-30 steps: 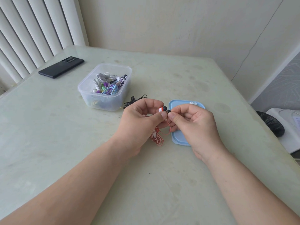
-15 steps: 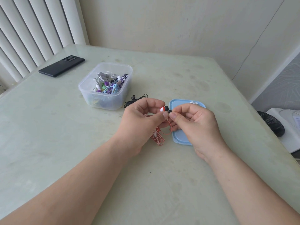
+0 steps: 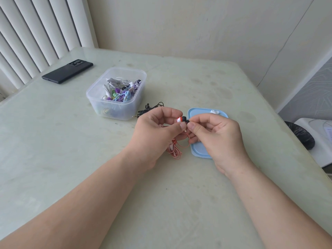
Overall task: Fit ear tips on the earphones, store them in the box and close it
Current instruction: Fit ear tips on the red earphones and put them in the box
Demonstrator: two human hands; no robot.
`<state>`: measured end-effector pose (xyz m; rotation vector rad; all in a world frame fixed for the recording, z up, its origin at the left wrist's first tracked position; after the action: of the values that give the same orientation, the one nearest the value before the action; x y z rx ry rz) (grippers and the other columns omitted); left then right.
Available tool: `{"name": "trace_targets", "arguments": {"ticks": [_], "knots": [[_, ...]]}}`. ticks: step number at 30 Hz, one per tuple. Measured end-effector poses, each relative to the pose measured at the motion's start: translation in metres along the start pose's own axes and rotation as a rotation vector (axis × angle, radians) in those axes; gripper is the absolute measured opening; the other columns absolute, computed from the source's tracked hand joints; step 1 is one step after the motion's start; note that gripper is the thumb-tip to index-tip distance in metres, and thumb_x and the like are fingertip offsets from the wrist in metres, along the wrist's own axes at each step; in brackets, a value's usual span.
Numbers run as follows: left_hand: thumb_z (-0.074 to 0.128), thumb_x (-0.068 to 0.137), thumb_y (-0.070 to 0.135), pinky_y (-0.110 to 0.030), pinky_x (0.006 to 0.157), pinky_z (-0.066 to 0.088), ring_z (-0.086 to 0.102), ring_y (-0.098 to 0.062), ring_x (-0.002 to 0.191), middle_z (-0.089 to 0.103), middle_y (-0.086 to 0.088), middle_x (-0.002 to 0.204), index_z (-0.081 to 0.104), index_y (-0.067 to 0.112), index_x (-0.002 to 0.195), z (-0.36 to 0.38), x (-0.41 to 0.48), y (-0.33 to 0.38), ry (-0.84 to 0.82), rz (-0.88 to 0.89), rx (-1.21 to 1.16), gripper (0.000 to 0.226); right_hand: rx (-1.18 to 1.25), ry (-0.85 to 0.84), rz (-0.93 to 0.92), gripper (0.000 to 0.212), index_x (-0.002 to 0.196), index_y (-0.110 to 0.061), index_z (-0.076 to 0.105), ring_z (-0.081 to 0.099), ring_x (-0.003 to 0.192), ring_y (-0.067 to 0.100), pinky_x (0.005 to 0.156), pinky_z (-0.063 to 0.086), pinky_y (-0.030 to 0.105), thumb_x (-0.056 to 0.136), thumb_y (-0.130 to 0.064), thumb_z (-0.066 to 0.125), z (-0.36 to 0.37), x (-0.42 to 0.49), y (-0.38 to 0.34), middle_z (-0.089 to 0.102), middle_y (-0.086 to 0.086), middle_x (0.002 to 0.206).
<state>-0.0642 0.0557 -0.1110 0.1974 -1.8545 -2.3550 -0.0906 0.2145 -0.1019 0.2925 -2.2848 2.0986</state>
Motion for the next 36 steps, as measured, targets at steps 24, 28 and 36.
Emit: {"name": "trace_targets", "arguments": {"ticks": [24,28,36], "knots": [[0.081,0.083,-0.007,-0.058,0.090,0.061,0.077,-0.031,0.084,0.074,-0.011,0.089,0.073,0.004,0.101,0.0030,-0.0026,0.0003,-0.004,0.024,-0.050,0.023,0.184,-0.016,0.122,0.010,0.098,0.000,0.072,0.074,0.073,0.023,0.071,0.060,0.032,0.090,0.005,0.069,-0.0082,0.0058,0.0032,0.077,0.015,0.085],[0.080,0.084,-0.007,-0.051,0.087,0.064,0.074,-0.030,0.086,0.074,-0.014,0.089,0.074,0.005,0.100,0.0018,-0.0020,0.0002,0.000,0.007,-0.065,0.021,0.161,-0.066,0.097,0.016,0.107,-0.003,0.074,0.075,0.081,0.024,0.076,0.060,0.034,0.095,0.002,0.064,-0.0066,0.0060,0.0043,0.078,0.015,0.088],[0.079,0.084,-0.007,-0.040,0.076,0.065,0.074,-0.025,0.078,0.073,-0.015,0.085,0.072,0.005,0.096,0.0019,-0.0021,0.0025,-0.015,-0.016,-0.070,0.018,0.102,-0.099,0.057,0.013,0.096,-0.009,0.078,0.074,0.079,0.022,0.078,0.061,0.036,0.095,-0.002,0.066,-0.0066,0.0055,0.0027,0.077,0.011,0.083]]}}
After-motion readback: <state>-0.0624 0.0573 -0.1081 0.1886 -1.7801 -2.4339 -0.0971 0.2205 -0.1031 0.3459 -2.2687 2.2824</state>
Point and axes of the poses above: each hand's wrist, its own x-axis towards the middle knuckle, its own z-axis out of the palm, y = z × x, the point moved 2 cm from there along x, towards the middle knuckle
